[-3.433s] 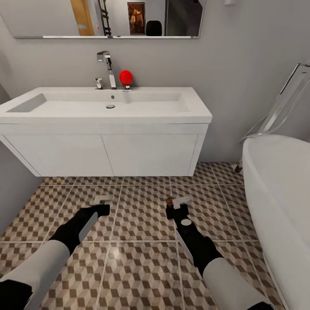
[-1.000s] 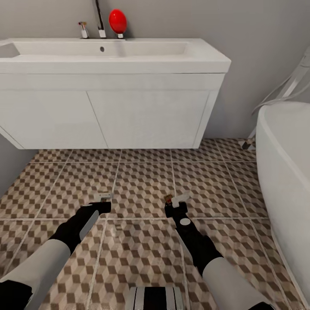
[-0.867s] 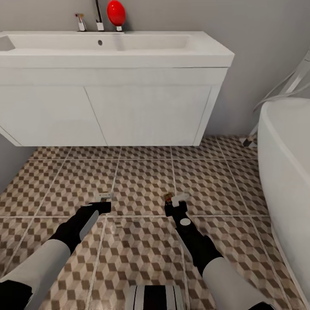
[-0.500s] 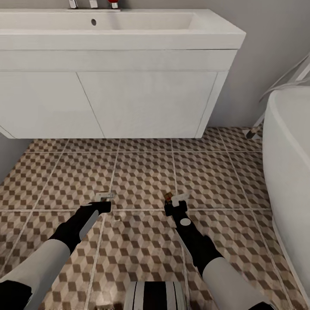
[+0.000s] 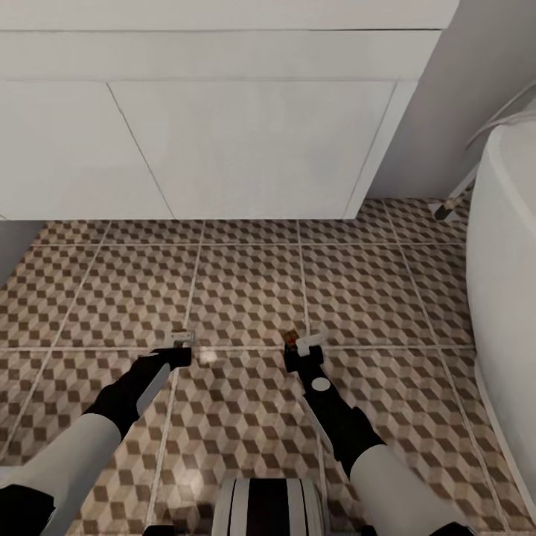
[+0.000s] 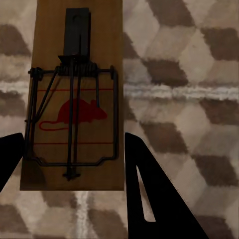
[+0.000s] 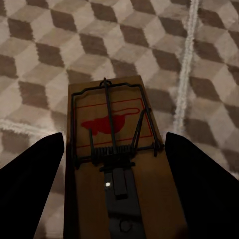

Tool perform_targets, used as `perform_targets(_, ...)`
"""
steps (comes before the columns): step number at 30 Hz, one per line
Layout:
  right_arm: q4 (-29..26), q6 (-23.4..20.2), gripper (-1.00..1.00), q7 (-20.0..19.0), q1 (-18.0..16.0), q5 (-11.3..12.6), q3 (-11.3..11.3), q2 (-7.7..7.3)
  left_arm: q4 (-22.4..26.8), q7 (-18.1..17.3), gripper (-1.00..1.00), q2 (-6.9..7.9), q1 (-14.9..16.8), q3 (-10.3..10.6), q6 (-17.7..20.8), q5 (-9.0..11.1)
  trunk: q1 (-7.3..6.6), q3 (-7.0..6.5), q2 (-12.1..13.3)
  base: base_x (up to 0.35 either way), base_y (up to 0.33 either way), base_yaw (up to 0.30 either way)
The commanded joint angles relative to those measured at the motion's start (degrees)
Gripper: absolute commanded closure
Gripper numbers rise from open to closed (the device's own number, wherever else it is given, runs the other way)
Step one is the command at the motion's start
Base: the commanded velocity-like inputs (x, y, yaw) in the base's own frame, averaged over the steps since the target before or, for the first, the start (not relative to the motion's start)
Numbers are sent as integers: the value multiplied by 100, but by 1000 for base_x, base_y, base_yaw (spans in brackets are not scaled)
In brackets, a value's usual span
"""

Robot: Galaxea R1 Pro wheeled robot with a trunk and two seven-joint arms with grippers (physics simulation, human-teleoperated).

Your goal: Take the four mousetraps from the cabinet in the bathroom and place them on the bathroom floor. Make sure all four end up on the same floor surface, and ensure that at least two of them are either under or directly next to the same bathroom sink.

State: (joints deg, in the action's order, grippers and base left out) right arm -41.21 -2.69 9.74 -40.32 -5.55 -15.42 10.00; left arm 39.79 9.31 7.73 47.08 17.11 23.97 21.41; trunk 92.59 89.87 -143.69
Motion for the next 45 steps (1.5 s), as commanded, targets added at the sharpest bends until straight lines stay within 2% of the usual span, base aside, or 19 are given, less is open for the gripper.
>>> perform_targets(1, -2, -13, 100, 37, -2, -66, -14, 0, 11, 38, 100, 9, 3, 38, -20, 48, 1, 36, -3, 0, 0, 0)
perform_targets(7, -1, 10, 100, 37, -2, -76, -14, 0, 11, 36, 100, 10, 3, 47, -353, 48, 17, 224, -11, 0, 0, 0)
perform_targets(13, -1, 13, 100, 37, -2, -78, -14, 0, -6, 35, 100, 25, 3, 241, -598, 48, 32, 411, -19, 0, 0, 0)
perform_targets(19, -1, 97, 100, 36, -2, -100, -20, 0, -13, 40, 100, 35, -3, 294, -626, 46, 32, 427, -19, 0, 0, 0)
perform_targets(22, 30, 450, 100, 40, -2, -231, -22, 0, 9, 50, 100, 40, -5, 299, -636, 41, 32, 429, -19, 0, 0, 0)
perform_targets(24, 75, 624, 100, 49, -2, -403, -10, 0, 39, 50, 100, 104, -6, 283, -672, 42, 32, 429, -19, 0, 0, 0)
perform_targets(28, 109, 585, 100, 53, -23, -583, 6, 0, -40, 9, 100, 189, -1, 239, -652, 57, 32, 429, -19, 0, 0, 0)
perform_targets(32, 130, 40, 100, 56, -475, -638, 11, 0, -286, -10, 100, 68, 89, 219, -585, 57, 32, 429, -19, 0, 0, 0)
perform_targets(34, 151, -192, 100, 55, -816, -640, 12, 0, -328, -9, 100, 39, 308, 211, -400, 57, 32, 429, -19, 0, 0, 0)
perform_targets(39, 463, -480, 100, 55, -1315, -640, 13, 0, -356, -8, 100, 22, 865, 204, 305, 56, 32, 429, -19, 0, 0, 0)
perform_targets(45, 1186, -647, 100, 55, -2036, -634, 13, 0, -359, 0, 100, 10, 1359, 197, 609, 56, 32, 429, -19, 0, 0, 0)
